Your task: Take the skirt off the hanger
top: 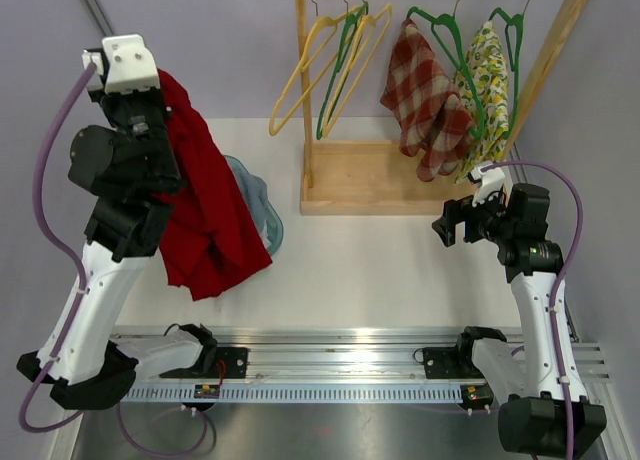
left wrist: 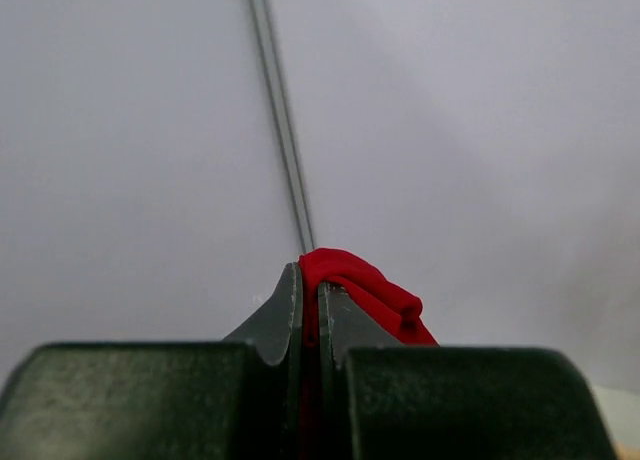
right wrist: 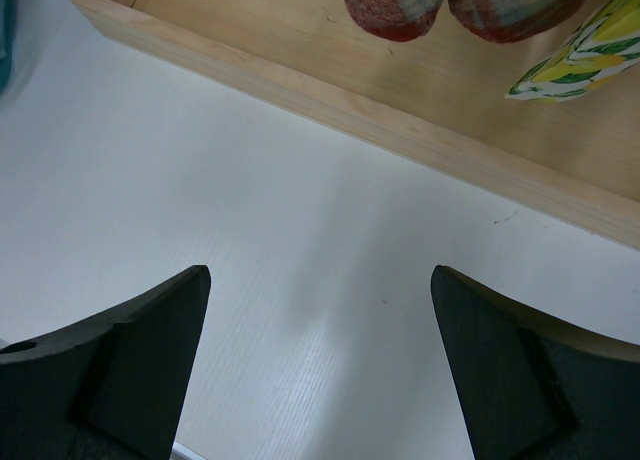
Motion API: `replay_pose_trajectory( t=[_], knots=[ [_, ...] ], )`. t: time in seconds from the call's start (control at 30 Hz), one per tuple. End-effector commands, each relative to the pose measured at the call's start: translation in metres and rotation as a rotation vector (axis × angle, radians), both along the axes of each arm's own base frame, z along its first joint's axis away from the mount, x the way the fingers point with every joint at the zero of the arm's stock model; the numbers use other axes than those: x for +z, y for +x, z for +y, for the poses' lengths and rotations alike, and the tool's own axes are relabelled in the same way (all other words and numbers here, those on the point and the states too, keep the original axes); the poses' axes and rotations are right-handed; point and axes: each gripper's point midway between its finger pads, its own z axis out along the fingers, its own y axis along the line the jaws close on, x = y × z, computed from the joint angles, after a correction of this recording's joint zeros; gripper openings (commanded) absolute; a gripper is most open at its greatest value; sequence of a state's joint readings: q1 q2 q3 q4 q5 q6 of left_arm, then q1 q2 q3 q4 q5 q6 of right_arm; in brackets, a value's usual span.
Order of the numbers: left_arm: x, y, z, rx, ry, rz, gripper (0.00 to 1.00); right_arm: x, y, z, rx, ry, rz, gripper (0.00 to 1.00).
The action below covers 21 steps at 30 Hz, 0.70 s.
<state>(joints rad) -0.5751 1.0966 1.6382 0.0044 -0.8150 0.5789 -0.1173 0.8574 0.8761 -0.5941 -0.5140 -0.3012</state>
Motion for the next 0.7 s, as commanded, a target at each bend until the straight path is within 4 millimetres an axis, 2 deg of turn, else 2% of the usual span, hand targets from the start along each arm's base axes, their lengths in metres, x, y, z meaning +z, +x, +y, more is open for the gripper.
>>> replay_pose_trajectory(
  t=[0.0,0.17,0.23,0.3,0.4,0.47,0.5,0.53,0.63,0.67],
  knots=[
    [0.067,-0.017,0.028,0.035,-0.113,-0.235,0.00,0.005,0.007,-0.003,-0.015,0.006,-0.030,1.00],
    [0.094,-0.001,0.049,0.104,-0.138,-0.308,0.00,0.005,0.008,-0.003,-0.012,0.009,-0.026,1.00],
    [0.097,0.012,0.052,0.113,-0.118,-0.288,0.00,0.003,0.008,-0.003,-0.013,0.007,-0.020,1.00],
    [0.088,0.024,0.049,0.108,-0.105,-0.253,0.00,0.004,0.008,-0.003,-0.014,0.007,-0.023,1.00],
    [0.043,0.048,0.039,0.069,-0.105,-0.158,0.00,0.005,0.008,-0.003,-0.016,0.006,-0.026,1.00],
    [-0.009,0.070,0.028,0.019,-0.120,-0.048,0.00,0.005,0.007,-0.003,-0.014,0.005,-0.028,0.99],
    [-0.026,0.076,0.024,0.005,-0.132,-0.014,0.00,0.006,0.007,-0.003,-0.014,0.005,-0.030,0.99],
    [-0.065,0.088,0.018,-0.010,-0.124,0.072,0.00,0.006,0.007,-0.003,-0.014,0.006,-0.030,0.99],
    [-0.125,0.100,0.010,-0.052,-0.188,0.177,0.00,0.005,0.007,-0.003,-0.013,0.005,-0.026,0.99],
    [-0.157,0.101,0.006,-0.065,-0.228,0.234,0.00,0.005,0.007,-0.003,-0.013,0.005,-0.028,0.99]
  ],
)
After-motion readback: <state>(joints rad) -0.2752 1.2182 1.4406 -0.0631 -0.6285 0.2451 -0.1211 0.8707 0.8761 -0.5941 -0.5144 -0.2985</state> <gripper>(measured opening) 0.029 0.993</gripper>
